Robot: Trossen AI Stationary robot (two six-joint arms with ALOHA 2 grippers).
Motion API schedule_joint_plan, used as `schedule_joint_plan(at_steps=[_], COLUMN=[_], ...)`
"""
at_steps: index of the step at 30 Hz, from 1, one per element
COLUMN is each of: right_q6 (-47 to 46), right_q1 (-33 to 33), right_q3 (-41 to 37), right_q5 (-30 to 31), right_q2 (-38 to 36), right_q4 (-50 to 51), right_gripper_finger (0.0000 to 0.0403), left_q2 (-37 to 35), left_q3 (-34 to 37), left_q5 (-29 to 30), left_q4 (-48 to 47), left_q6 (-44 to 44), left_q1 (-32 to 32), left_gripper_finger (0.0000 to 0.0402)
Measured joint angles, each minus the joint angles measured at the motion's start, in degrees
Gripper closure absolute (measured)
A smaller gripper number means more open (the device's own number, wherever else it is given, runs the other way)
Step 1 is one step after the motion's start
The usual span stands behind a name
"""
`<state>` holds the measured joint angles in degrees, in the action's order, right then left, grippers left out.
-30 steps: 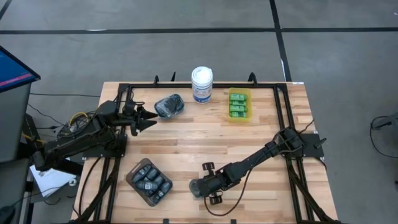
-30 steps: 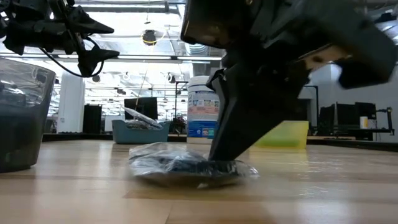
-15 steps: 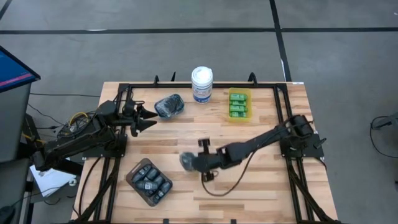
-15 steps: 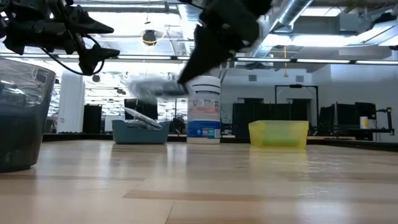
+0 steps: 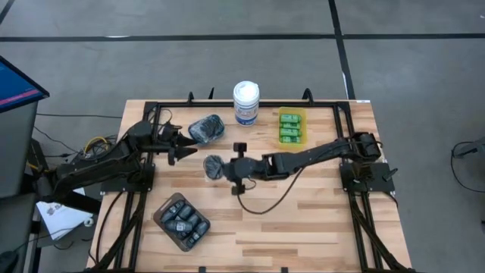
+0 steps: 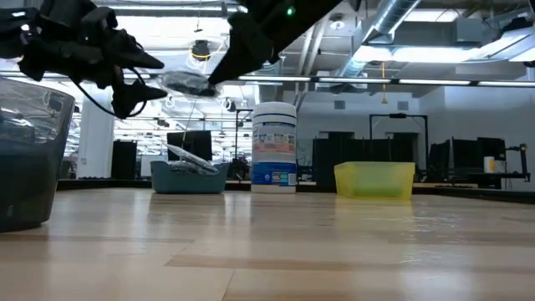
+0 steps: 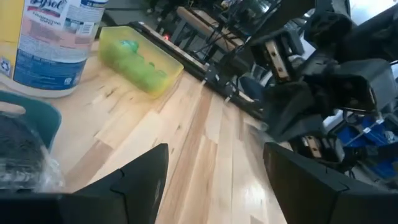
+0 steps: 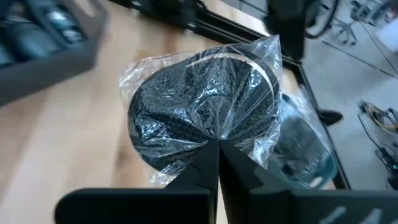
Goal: Pick & Place Travel size toiletries
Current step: Put the black hairbrush into the blue bin
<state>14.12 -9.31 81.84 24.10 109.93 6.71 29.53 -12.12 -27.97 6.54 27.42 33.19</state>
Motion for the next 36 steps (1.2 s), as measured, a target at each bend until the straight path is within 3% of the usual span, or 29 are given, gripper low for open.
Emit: schedule_joint_plan(at_steps=[25, 30, 36], right_q6=[6.14, 7.52, 7.50], right_q1=[8.56, 8.88, 9.13], right_q3=[0.07, 0.07, 0.07], right_q5=[-0.09, -0.22, -0.24], right_q2=[0.04, 0.04, 0.04], right_q4=[-5.32, -7.22, -7.22], right_gripper_finger=[0.0403, 0.0403, 0.0403], left_q2=[20.77, 24.87, 26.15], left_q3=[0.02, 0.02, 0.02], left_q5=[0.46, 0.63, 0.79], left_q4=[23.02, 24.11, 27.95], left_q6=[3.10, 3.03, 3.03], left_q1=[-0.02, -0.02, -0.02], left_gripper_finger=[0.0147, 0.0181, 0.0260])
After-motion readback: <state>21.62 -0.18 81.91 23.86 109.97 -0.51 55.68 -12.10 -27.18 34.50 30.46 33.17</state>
